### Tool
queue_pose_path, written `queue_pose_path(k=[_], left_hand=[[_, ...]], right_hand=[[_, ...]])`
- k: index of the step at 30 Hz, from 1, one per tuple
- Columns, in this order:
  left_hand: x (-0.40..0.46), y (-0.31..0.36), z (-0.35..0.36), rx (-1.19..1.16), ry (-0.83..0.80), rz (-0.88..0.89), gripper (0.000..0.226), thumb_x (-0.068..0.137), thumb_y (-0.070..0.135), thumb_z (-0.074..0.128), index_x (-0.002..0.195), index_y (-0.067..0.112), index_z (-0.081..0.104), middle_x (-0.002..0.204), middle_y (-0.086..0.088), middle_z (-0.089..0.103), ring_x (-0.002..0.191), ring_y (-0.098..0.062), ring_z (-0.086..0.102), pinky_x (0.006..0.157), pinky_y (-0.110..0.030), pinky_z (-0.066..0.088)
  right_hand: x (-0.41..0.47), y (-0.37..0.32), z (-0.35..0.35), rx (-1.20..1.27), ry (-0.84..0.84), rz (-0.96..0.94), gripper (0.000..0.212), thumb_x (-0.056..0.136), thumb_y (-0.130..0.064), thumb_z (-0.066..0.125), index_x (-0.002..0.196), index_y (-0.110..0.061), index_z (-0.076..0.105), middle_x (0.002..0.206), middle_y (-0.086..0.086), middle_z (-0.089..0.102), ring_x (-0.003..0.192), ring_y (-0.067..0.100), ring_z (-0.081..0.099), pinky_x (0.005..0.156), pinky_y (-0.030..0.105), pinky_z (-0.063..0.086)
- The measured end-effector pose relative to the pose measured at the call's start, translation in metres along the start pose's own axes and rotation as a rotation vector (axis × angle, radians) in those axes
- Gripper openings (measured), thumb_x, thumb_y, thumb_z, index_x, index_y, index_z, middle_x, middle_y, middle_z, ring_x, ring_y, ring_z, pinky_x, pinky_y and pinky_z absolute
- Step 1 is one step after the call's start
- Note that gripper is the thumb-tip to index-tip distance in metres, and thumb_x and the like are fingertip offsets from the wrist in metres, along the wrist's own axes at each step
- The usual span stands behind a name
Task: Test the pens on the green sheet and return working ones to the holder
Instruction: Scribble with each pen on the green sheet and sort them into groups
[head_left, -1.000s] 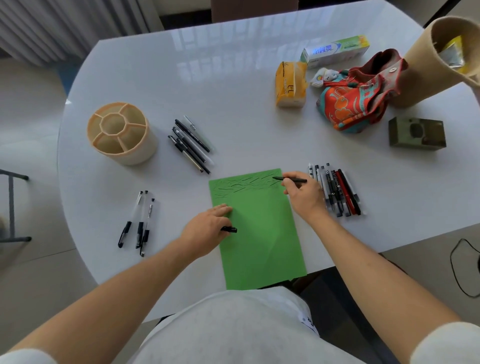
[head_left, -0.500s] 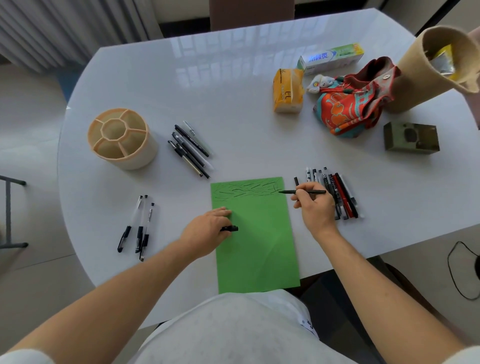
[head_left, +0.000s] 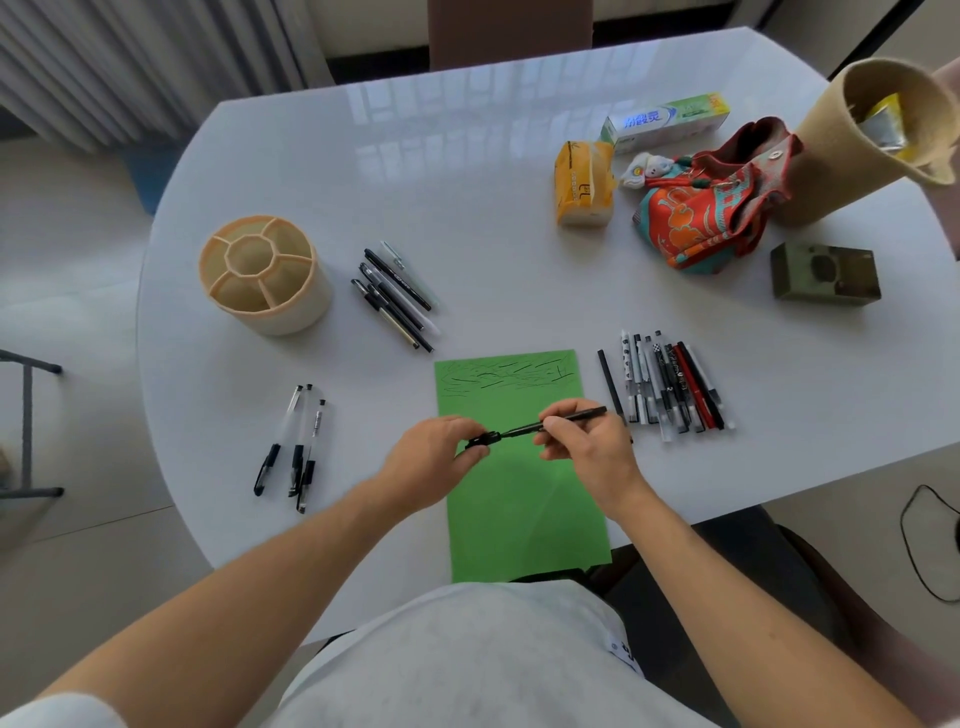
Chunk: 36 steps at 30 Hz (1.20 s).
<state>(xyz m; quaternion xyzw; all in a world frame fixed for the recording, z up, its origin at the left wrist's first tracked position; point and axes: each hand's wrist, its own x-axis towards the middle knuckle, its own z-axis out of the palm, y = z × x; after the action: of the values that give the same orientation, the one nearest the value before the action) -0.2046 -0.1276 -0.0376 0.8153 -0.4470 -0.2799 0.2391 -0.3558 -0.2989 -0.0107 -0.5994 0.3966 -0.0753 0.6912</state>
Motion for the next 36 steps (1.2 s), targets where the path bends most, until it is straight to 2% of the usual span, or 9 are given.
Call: queue_pose_path(k=[6, 13, 16, 18, 21, 25, 29, 33, 36], left_hand=[[-0.001, 0.015, -0.007, -0.010, -0.037, -0.008, 0.016, 0.096, 0.030, 0.061, 0.106, 0.020, 0.069, 0.075, 0.006, 0.066, 0.065, -0.016, 0.059, 0.061, -0.034, 0.050], [-0.002, 0.017, -0.004, -0.086, -0.035, -0.032, 0.014, 0.095, 0.027, 0.063, 0.101, 0.016, 0.070, 0.074, 0.003, 0.068, 0.063, -0.016, 0.062, 0.059, -0.031, 0.046], [-0.002, 0.012, 0.006, -0.092, -0.035, -0.009, 0.033, 0.093, 0.039, 0.065, 0.121, 0.022, 0.065, 0.107, 0.006, 0.073, 0.096, -0.011, 0.067, 0.087, -0.029, 0.053], [-0.004, 0.002, 0.013, -0.012, -0.013, 0.019, 0.046, 0.092, 0.041, 0.066, 0.134, 0.024, 0.057, 0.131, 0.005, 0.064, 0.121, -0.011, 0.058, 0.104, -0.030, 0.043], [-0.013, -0.020, 0.021, 0.159, -0.024, 0.065, 0.049, 0.090, 0.034, 0.067, 0.136, 0.021, 0.055, 0.144, -0.002, 0.053, 0.137, -0.021, 0.044, 0.115, -0.035, 0.033], [-0.028, -0.042, 0.029, 0.292, -0.105, 0.036, 0.048, 0.090, 0.031, 0.063, 0.136, 0.024, 0.056, 0.158, -0.006, 0.036, 0.149, -0.026, 0.026, 0.120, -0.042, 0.027], [-0.034, -0.048, 0.029, 0.309, -0.130, -0.003, 0.049, 0.091, 0.032, 0.057, 0.140, 0.028, 0.052, 0.163, -0.003, 0.027, 0.152, -0.024, 0.019, 0.120, -0.045, 0.028], [-0.037, -0.050, 0.028, 0.294, -0.124, -0.012, 0.049, 0.092, 0.031, 0.057, 0.141, 0.029, 0.050, 0.164, 0.000, 0.025, 0.152, -0.022, 0.017, 0.120, -0.046, 0.028], [-0.038, -0.047, 0.028, 0.277, -0.121, -0.033, 0.047, 0.093, 0.031, 0.054, 0.140, 0.029, 0.050, 0.164, 0.000, 0.024, 0.152, -0.022, 0.016, 0.121, -0.044, 0.027]], right_hand=[[-0.006, 0.008, 0.018, 0.071, -0.049, 0.068, 0.007, 0.099, -0.005, 0.062, 0.099, -0.003, 0.070, 0.081, 0.016, 0.076, 0.071, 0.025, 0.072, 0.071, 0.033, 0.063], [0.001, 0.006, 0.022, 0.000, -0.051, 0.091, 0.013, 0.101, -0.014, 0.060, 0.105, -0.002, 0.066, 0.084, 0.013, 0.076, 0.073, 0.023, 0.072, 0.075, 0.033, 0.063], [0.024, -0.005, 0.004, -0.179, -0.031, 0.110, 0.021, 0.104, -0.023, 0.056, 0.099, -0.004, 0.064, 0.091, 0.016, 0.071, 0.073, 0.021, 0.070, 0.072, 0.036, 0.063], [0.045, -0.012, -0.014, -0.443, 0.056, 0.082, 0.022, 0.105, -0.027, 0.051, 0.095, -0.010, 0.060, 0.091, 0.012, 0.068, 0.072, 0.019, 0.067, 0.066, 0.037, 0.062], [0.071, -0.011, -0.042, -0.897, 0.116, 0.036, 0.020, 0.104, -0.031, 0.051, 0.098, -0.013, 0.057, 0.090, 0.007, 0.063, 0.077, 0.021, 0.062, 0.060, 0.034, 0.049], [0.088, 0.005, -0.059, -1.131, 0.097, 0.035, 0.017, 0.100, -0.027, 0.057, 0.109, -0.013, 0.058, 0.090, 0.002, 0.059, 0.083, 0.023, 0.059, 0.066, 0.034, 0.044], [0.096, 0.012, -0.069, -1.252, 0.139, 0.016, 0.020, 0.095, -0.021, 0.062, 0.112, -0.012, 0.060, 0.105, 0.008, 0.065, 0.085, 0.023, 0.056, 0.069, 0.033, 0.045], [0.103, 0.002, -0.056, -1.260, 0.207, -0.100, 0.025, 0.096, -0.026, 0.063, 0.117, -0.013, 0.060, 0.110, 0.008, 0.062, 0.084, 0.020, 0.053, 0.070, 0.032, 0.042], [0.113, -0.010, -0.017, -1.156, 0.115, -0.256, 0.019, 0.098, -0.026, 0.062, 0.110, -0.012, 0.065, 0.103, 0.007, 0.065, 0.083, 0.020, 0.060, 0.071, 0.034, 0.050]])
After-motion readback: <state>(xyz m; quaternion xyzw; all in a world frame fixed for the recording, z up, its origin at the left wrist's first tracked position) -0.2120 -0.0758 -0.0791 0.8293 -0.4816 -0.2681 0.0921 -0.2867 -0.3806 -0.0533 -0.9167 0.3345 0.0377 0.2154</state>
